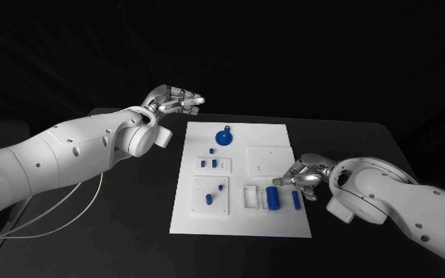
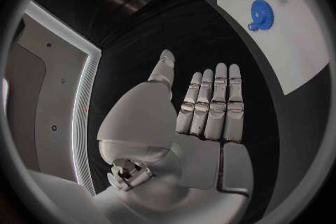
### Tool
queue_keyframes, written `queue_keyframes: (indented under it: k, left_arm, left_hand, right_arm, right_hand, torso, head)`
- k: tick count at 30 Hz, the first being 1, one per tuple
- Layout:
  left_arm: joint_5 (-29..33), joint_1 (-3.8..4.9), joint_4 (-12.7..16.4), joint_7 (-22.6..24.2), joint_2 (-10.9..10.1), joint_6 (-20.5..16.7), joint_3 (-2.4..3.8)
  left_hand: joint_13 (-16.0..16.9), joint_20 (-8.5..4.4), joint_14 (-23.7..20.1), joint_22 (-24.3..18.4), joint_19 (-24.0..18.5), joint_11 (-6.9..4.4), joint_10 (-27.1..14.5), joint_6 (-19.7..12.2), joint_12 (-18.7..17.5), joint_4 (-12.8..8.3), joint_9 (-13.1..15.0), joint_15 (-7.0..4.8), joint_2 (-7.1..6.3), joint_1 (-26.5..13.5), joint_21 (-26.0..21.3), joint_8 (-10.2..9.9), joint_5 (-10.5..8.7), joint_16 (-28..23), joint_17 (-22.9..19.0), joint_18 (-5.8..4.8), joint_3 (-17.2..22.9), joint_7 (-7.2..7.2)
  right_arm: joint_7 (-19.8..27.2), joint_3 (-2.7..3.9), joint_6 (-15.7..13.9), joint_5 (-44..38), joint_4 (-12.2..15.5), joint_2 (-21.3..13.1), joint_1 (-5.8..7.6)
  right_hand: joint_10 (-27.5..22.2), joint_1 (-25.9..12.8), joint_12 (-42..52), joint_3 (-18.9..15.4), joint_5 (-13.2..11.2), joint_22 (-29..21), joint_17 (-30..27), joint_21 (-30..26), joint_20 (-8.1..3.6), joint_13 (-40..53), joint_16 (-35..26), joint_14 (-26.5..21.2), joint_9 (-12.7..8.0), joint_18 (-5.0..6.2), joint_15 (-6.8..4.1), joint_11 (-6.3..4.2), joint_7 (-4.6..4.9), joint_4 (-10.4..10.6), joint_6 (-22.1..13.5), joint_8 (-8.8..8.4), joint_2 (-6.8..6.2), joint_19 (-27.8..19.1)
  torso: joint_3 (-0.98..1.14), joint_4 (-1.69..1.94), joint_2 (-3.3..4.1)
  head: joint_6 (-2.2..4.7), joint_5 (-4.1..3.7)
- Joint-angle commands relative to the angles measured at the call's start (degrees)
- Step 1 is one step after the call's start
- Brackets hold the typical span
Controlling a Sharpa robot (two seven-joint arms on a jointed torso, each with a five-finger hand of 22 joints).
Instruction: Assemble the parts on the task board
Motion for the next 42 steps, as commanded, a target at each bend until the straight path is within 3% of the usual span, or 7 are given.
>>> queue_keyframes:
  k: [1,8,14,18,22,30,42]
  left_arm:
    - [0.79,-0.13,1.30,1.91,-0.53,2.41,0.00]
    - [1.24,-0.79,3.36,1.60,-1.39,2.57,-0.10]
    - [2.10,-1.12,4.72,1.37,-1.80,2.66,-0.31]
    - [2.28,-1.25,4.95,1.28,-1.80,2.64,-0.41]
    - [2.52,-1.30,4.82,1.23,-1.71,2.64,-0.48]
    - [2.65,-1.32,4.64,1.19,-1.61,2.75,-0.54]
    - [2.68,-1.32,4.71,1.00,-1.68,2.88,-0.57]
  left_hand:
    - [0.01,-0.14,-0.22,-0.07,-0.58,0.10,0.35,-0.43,0.04,1.82,0.04,-0.10,-0.62,-0.23,-0.18,0.14,-0.18,-0.17,-0.05,-0.89,-0.89,0.03]
    - [0.01,-0.21,-0.59,-0.04,-0.54,0.15,0.22,-0.59,0.03,5.76,0.03,-0.03,-2.09,-0.56,-0.13,0.12,-0.17,-0.19,-0.07,-1.04,-1.38,0.18]
    - [-0.01,0.04,-1.11,-0.04,-0.59,0.23,-0.21,-0.99,0.04,13.47,0.09,0.13,-5.33,1.17,-0.14,0.27,-0.15,0.08,0.05,-0.72,-0.47,0.29]
    - [0.01,0.02,-1.27,-0.04,-0.59,0.34,-0.33,-1.06,0.03,13.74,0.03,0.19,-5.15,1.02,-0.13,0.14,-0.14,-0.18,-0.07,-0.72,-0.52,0.34]
    - [0.01,0.05,-1.39,-0.04,-0.60,0.38,-0.47,-0.99,0.04,14.07,0.03,0.24,-5.29,0.94,-0.13,0.13,-0.14,-0.18,-0.08,-0.70,-0.60,0.39]
    - [0.01,0.09,-1.46,-0.04,-0.61,0.40,-0.54,-1.03,0.04,15.30,0.03,0.26,-5.64,1.41,-0.13,0.13,-0.14,-0.18,-0.07,-0.66,-0.65,0.43]
    - [0.01,0.09,-1.50,-0.04,-0.61,0.41,-0.55,-1.20,0.04,15.02,0.02,0.27,-5.39,1.54,-0.12,0.11,-0.14,-0.19,-0.08,-0.64,-0.44,0.50]
  right_arm:
    - [-6.09,-0.18,4.32,-0.61,-0.45,0.49,-0.09]
    - [-7.79,-0.83,5.67,-2.99,-1.71,1.48,-0.12]
    - [-8.23,-1.99,6.62,-4.05,-2.51,2.71,-0.13]
    - [-8.34,-2.66,6.86,-5.19,-2.96,3.55,-0.13]
    - [-8.40,-3.75,7.22,-6.55,-3.42,4.26,-0.13]
    - [-8.40,-5.04,6.71,-9.47,-4.64,5.58,-0.12]
    - [-8.37,-6.07,4.19,-11.85,-5.87,7.24,-0.12]
  right_hand:
    - [0.38,0.16,-0.74,-2.52,0.07,0.77,0.82,-0.04,0.07,0.90,-0.37,0.32,0.39,-0.44,0.16,0.13,-0.19,-0.27,-0.10,-0.12,1.38,2.65]
    - [0.93,-0.60,-0.57,-4.28,-0.64,1.71,2.46,1.02,-0.04,1.73,0.59,0.51,1.09,-0.63,0.07,-0.01,-0.43,0.84,0.48,-0.11,1.67,2.82]
    - [1.11,-0.82,-0.82,-7.49,-1.45,2.50,3.33,1.18,-0.06,2.23,0.70,0.62,2.41,-0.74,0.06,-0.04,-0.55,0.92,0.58,-0.10,2.46,2.84]
    - [1.04,-0.70,-1.02,-7.95,-2.16,2.65,3.42,1.18,-0.06,2.22,0.64,0.61,2.66,-0.79,0.07,-0.01,-0.52,0.84,0.43,-0.11,2.16,2.84]
    - [0.72,-0.59,-1.10,-8.14,-3.44,2.71,3.43,0.80,0.04,2.41,0.41,0.58,2.75,-0.75,0.19,0.18,-0.27,0.93,-0.45,-0.14,1.30,2.79]
    - [0.18,-0.13,-2.04,-7.17,-4.29,2.92,3.62,-0.24,0.27,1.98,-0.26,0.63,2.96,-0.56,0.38,0.41,0.04,2.03,-1.56,-0.13,-0.05,2.85]
    - [0.14,-0.21,-2.32,-7.28,-4.13,3.02,3.58,-0.52,0.25,1.67,-0.58,0.64,2.95,-0.63,0.37,0.38,0.02,2.01,-1.54,-0.12,0.56,2.86]
  torso:
    - [-0.20,0.01,-0.72]
    - [-0.46,0.23,-1.57]
    - [-0.77,0.22,-2.04]
    - [-0.92,0.30,-2.17]
    - [-0.86,0.34,-1.96]
    - [-0.77,0.33,-1.86]
    - [-1.19,1.65,-1.67]
  head:
    - [-0.62,0.04]
    - [-1.52,-0.67]
    - [-2.08,-0.75]
    - [-2.33,-0.84]
    - [-2.38,-0.80]
    - [-2.55,-0.60]
    - [-2.47,-1.76]
